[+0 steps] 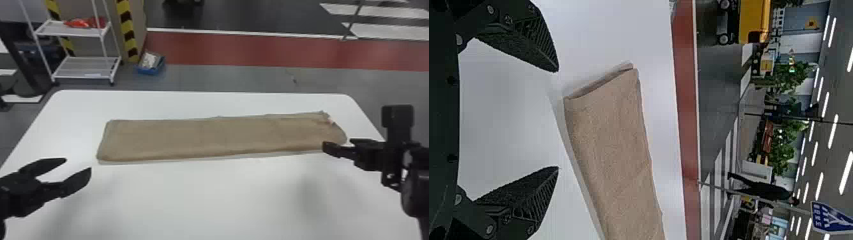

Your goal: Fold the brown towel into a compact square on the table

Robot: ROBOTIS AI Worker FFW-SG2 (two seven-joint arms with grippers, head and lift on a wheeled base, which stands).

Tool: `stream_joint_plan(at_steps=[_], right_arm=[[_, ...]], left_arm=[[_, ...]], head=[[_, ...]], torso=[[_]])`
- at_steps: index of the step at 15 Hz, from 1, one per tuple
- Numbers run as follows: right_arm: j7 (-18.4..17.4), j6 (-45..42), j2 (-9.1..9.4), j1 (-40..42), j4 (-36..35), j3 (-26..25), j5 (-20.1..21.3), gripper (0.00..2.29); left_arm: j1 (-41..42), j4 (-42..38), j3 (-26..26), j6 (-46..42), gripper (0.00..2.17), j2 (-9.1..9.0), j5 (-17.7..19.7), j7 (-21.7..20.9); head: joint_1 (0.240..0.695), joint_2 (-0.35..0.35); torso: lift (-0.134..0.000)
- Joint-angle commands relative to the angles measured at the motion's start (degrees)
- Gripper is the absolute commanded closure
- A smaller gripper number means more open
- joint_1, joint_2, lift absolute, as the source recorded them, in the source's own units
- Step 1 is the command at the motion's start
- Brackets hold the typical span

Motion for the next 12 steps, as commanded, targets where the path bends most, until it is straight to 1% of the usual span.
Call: stream_joint_plan(at_steps=[1, 3, 4, 6, 7, 9, 12], right_arm=[[0.0, -0.3, 0.07, 0.0, 0.2, 0.0, 0.0, 0.2], [-0.1, -0.3, 0.07, 0.0, 0.5, 0.0, 0.1, 0.2], [-0.1, -0.4, 0.07, 0.2, 0.7, 0.0, 0.1, 0.2], [-0.1, -1.5, 0.07, 0.3, 0.8, -0.2, 0.2, 0.2], [-0.1, -1.5, 0.07, 0.3, 0.8, -0.4, 0.2, 0.2], [-0.1, -1.5, 0.07, 0.5, 0.8, -0.6, 0.2, 0.2], [-0.1, -1.7, 0.07, 1.0, 1.0, -1.7, 0.1, 0.2]], left_arm=[[-2.2, 0.4, -1.4, 4.0, 0.21, -0.12, 0.8, 1.4], [-4.3, 0.5, -3.7, 7.9, 0.21, -0.38, 1.1, 4.1], [-5.7, 1.0, -4.8, 8.4, 0.21, -0.91, 0.9, 5.6], [-8.9, 3.9, -6.9, 8.6, 0.21, -1.09, 1.0, 9.5], [-10.9, 6.0, -8.3, 8.4, 0.21, -1.09, 0.9, 10.8], [-14.8, 10.7, -9.1, 8.6, 0.21, -1.09, 1.1, 10.7], [-18.6, 16.9, -10.6, 8.4, 0.21, -1.09, 0.3, 11.6]], head=[[0.695, -0.081], [0.695, -0.086], [0.695, -0.09], [0.695, -0.103], [0.695, -0.106], [0.695, -0.112], [0.695, -0.128]], torso=[[-0.123], [-0.123], [-0.123], [-0.123], [-0.123], [-0.123], [-0.123]])
